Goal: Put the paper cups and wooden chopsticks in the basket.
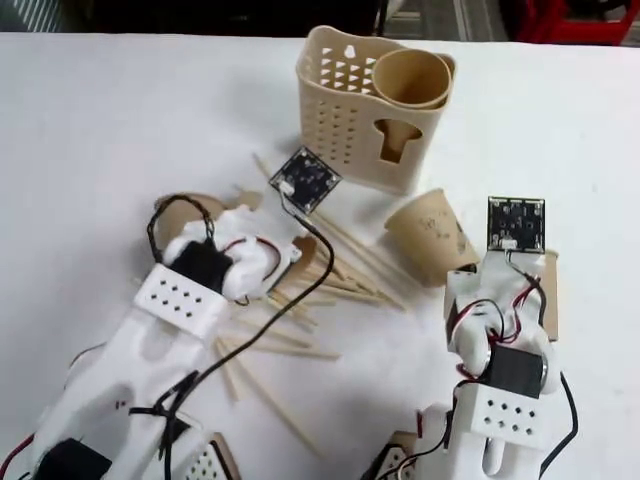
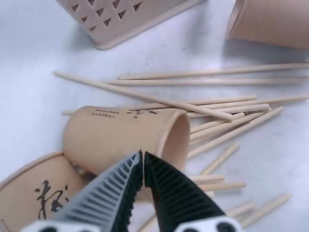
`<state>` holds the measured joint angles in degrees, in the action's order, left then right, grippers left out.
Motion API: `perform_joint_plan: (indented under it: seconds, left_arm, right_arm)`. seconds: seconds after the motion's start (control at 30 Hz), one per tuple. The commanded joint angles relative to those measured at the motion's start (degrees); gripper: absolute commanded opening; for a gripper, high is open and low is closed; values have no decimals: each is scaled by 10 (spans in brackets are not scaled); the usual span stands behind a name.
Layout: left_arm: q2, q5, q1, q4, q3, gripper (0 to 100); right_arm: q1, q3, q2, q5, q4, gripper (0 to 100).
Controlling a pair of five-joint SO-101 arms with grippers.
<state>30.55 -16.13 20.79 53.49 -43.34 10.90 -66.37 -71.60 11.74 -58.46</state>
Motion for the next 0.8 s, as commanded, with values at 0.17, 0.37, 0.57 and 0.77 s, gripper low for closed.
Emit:
perform_joint_plan:
  seconds: [0.17, 0.37, 0.57, 0.77]
  left_arm:
    - [5, 8, 7, 9, 20, 191]
    - [-9, 5, 4, -12, 3, 185]
    - [-28, 5, -22, -113, -56, 183]
    - [-26, 5, -30, -185, -91, 59]
  right_arm:
    - [3, 4, -7, -4, 8, 170]
    - [3, 4, -7, -4, 9, 170]
    - [3, 4, -7, -4, 9, 170]
    - [3, 4, -7, -4, 8, 170]
